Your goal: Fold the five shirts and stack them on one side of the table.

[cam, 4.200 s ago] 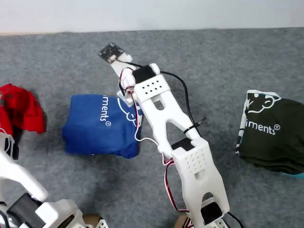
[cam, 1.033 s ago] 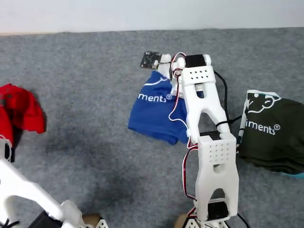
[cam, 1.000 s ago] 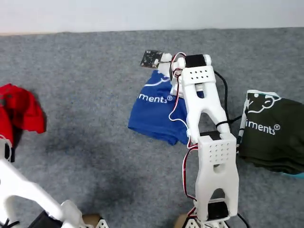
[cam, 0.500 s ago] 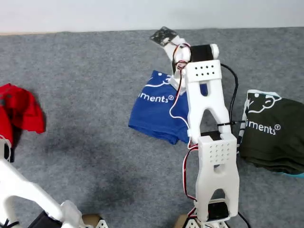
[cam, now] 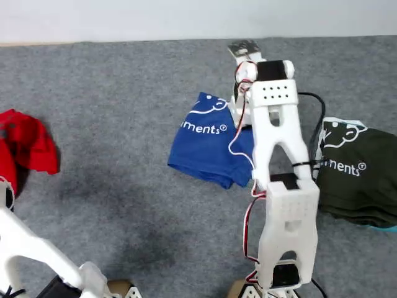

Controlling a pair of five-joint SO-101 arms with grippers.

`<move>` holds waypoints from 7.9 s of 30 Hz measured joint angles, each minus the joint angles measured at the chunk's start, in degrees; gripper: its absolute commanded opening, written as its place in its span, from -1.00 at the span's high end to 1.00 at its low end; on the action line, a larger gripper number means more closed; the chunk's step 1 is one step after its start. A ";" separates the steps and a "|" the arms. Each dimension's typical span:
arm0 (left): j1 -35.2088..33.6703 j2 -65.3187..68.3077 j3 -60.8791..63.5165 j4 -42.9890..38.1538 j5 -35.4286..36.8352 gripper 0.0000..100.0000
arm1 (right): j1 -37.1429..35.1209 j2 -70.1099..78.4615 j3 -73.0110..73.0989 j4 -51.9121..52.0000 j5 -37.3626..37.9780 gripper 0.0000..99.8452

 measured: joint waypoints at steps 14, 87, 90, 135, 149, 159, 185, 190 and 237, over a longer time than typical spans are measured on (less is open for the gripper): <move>0.00 0.00 0.00 0.00 0.00 0.98 | -10.02 -3.52 32.18 -14.59 -4.22 0.98; 0.00 0.00 0.00 0.00 0.00 0.98 | -2.90 4.40 19.69 -31.12 -42.99 0.21; 0.00 0.00 0.00 0.00 0.00 0.98 | -3.25 7.21 19.60 -33.93 -42.99 0.26; 3.87 0.00 0.00 1.14 0.00 0.98 | 6.77 -32.00 12.92 0.00 -5.89 0.98; 3.96 0.00 0.00 2.11 0.00 0.98 | 21.98 -40.97 19.60 0.09 1.58 0.98; 3.96 0.00 0.00 2.11 0.00 0.98 | 29.27 -40.97 19.78 0.09 2.55 0.98; 3.96 0.00 0.00 2.11 0.00 0.98 | 45.10 -15.03 19.78 -17.58 10.29 0.98; 3.96 0.00 0.00 2.11 0.00 0.98 | 46.24 -12.66 19.78 -22.33 11.25 0.97; 3.96 0.00 0.00 4.13 0.00 0.98 | 53.01 -1.14 0.88 -0.44 16.26 0.98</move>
